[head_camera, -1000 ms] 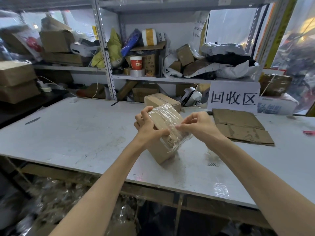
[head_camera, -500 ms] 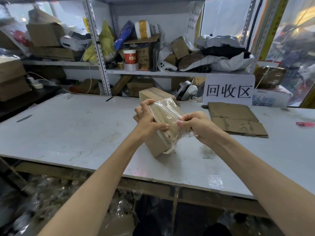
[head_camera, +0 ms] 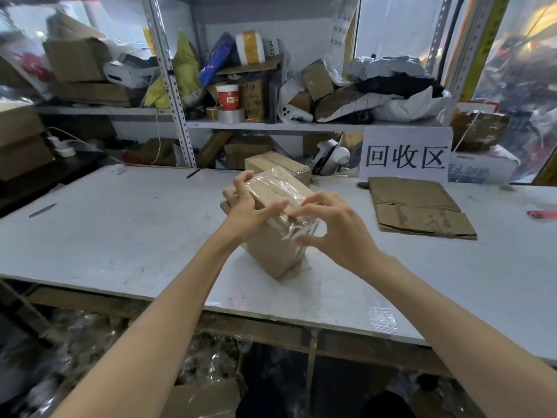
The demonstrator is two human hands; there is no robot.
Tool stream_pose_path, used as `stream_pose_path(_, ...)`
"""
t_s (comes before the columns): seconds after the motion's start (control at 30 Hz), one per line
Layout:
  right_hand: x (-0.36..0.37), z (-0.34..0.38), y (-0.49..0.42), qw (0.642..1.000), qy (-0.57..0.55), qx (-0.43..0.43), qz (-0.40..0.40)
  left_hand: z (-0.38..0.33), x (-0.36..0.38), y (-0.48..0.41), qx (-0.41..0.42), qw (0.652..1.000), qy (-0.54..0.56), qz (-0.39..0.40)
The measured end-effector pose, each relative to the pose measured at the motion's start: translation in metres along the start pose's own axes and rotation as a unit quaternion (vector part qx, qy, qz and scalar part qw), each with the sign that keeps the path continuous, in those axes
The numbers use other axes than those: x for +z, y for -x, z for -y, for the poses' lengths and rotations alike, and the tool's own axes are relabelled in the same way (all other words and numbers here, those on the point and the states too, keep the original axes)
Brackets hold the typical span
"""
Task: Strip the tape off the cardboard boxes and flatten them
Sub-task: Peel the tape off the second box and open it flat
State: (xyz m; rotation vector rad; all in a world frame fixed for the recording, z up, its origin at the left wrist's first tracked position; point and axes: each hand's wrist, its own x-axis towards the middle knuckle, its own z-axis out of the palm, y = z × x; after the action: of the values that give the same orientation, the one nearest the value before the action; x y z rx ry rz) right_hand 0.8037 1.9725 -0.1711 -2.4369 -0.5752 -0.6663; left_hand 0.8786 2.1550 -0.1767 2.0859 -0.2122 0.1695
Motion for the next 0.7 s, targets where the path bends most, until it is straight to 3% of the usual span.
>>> stream_pose_path(0.13, 0.0, -0.007, -0.011, 0.997, 0.031, -0.031, -0.057, 0.004, 0.002, 0.014, 0.023, 0.998, 0.061, 0.009)
stream_pose_path(0.3, -0.007, -0.014, -0.022, 0.989, -0.001, -0.026, -0.144, 0.001, 0.014, 0.018, 0.143, 0.985, -0.076, -0.061)
stream_pose_path(0.43, -0.023, -0.008, -0.039, 0.975, -0.057, -0.001, -0.214, -0.017, 0.008, 0.009, 0.154, 0.984, -0.041, -0.083)
stream_pose_path(0.57, -0.03, 0.0, -0.048, 0.954, -0.164, 0.069, -0.243, -0.024, -0.003, 0.008, 0.136, 0.988, -0.027, -0.063)
stream_pose_path(0.7, -0.021, 0.001, -0.044, 0.904, -0.319, 0.212, -0.187, -0.012, -0.013, 0.015, 0.093, 0.996, -0.017, -0.003)
